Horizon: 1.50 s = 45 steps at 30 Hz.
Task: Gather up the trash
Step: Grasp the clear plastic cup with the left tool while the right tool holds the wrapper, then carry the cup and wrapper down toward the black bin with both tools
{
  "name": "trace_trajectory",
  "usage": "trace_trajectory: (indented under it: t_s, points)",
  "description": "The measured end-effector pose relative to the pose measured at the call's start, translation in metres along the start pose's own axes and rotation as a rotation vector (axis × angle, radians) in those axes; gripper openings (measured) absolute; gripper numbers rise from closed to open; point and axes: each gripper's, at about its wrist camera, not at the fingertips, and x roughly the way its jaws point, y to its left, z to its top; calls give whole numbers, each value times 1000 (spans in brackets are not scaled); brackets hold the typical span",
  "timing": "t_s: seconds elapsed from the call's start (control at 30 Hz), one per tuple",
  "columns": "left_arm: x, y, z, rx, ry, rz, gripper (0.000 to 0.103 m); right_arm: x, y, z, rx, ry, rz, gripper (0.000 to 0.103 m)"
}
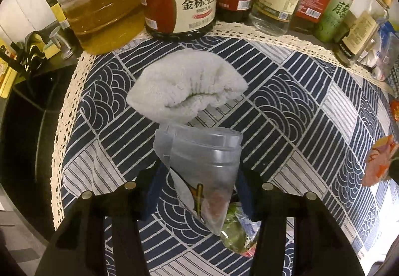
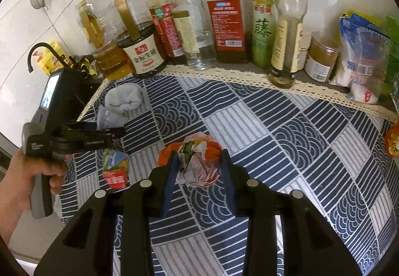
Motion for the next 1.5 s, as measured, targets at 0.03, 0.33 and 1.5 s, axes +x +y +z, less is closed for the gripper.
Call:
trace_trajectory:
  t_s: [0.03, 0.33, 1.5]
  points:
    - [-2, -1, -1, 0, -2, -4, 50, 0, -1, 0, 4, 4, 0, 36]
    - [-37, -3, -21, 14, -27, -41, 50, -6, 8, -4, 8, 7, -13, 36]
    - [-123, 78, -181, 117, -109, -329, 50, -67, 195, -127, 5, 47, -196, 36]
